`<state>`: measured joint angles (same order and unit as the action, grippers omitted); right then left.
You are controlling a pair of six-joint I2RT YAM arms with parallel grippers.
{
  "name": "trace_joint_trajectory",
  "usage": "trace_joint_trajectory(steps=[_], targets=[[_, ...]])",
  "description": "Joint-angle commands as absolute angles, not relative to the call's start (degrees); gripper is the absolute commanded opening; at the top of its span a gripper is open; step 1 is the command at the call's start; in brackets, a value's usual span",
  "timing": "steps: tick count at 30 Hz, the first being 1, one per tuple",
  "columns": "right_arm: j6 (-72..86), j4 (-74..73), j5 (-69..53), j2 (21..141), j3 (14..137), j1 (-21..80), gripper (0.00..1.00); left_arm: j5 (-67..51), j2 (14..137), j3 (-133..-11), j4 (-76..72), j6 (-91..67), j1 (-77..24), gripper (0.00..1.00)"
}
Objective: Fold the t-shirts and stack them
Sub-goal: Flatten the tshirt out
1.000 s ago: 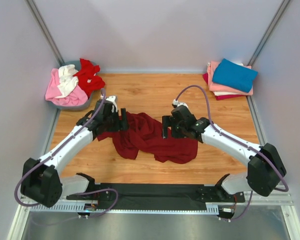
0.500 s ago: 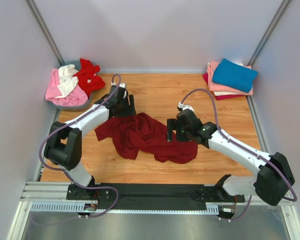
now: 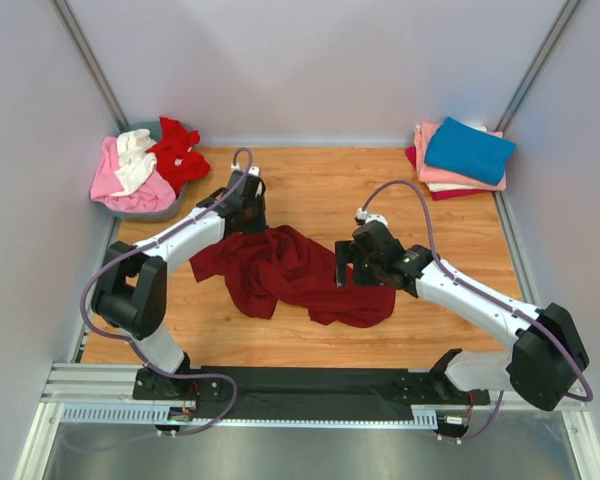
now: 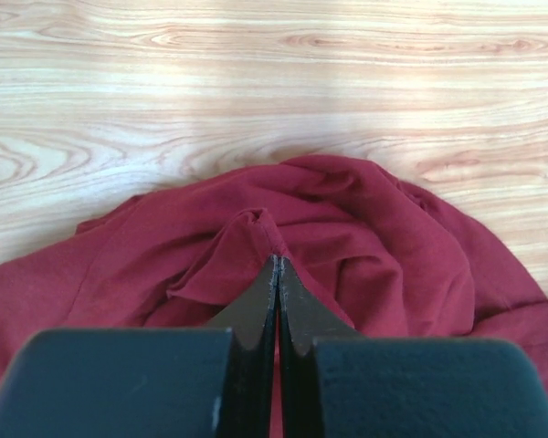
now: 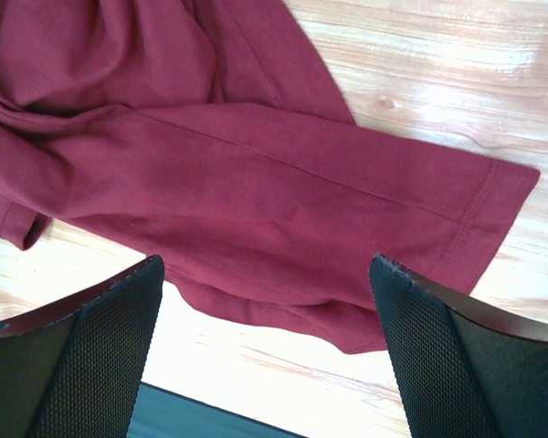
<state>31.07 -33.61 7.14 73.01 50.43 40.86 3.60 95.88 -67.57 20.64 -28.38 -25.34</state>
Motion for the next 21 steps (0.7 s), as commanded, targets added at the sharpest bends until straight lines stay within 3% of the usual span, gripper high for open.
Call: trace_joint_trajectory(steps=[1,7,14,17,18,20,21], targets=[[31.46,-32.87,9.40,72.95,49.83,41.22,0.95,5.19,92.38,-69.17,21.35,-26.55,-25.84,0.00],[39.54,-37.00,19.50,67.26,44.94,40.08,1.00,8.70,82.37,-70.93,26.53,-24.17,-27.07,0.00],[46.57,-34.81,15.57,57.22,35.09,38.93,1.00,11.69,68.92,-70.15,29.01,-23.38,-27.07,0.01],[47.55,-32.70,12.40,55.11,32.79,38.94,0.99,10.47,70.74,-69.00,27.34,-23.20,-27.07,0.40],[47.55,-32.52,12.39,55.11,32.35,38.94,0.99,8.89,72.23,-69.43,27.60,-23.20,-27.07,0.64],[47.11,-32.69,12.39,55.72,32.60,38.94,0.99,6.87,77.48,-71.44,28.04,-23.20,-27.07,0.74],[46.94,-32.78,12.22,55.98,32.87,38.94,0.99,6.68,79.43,-72.06,28.04,-23.20,-27.07,0.75]])
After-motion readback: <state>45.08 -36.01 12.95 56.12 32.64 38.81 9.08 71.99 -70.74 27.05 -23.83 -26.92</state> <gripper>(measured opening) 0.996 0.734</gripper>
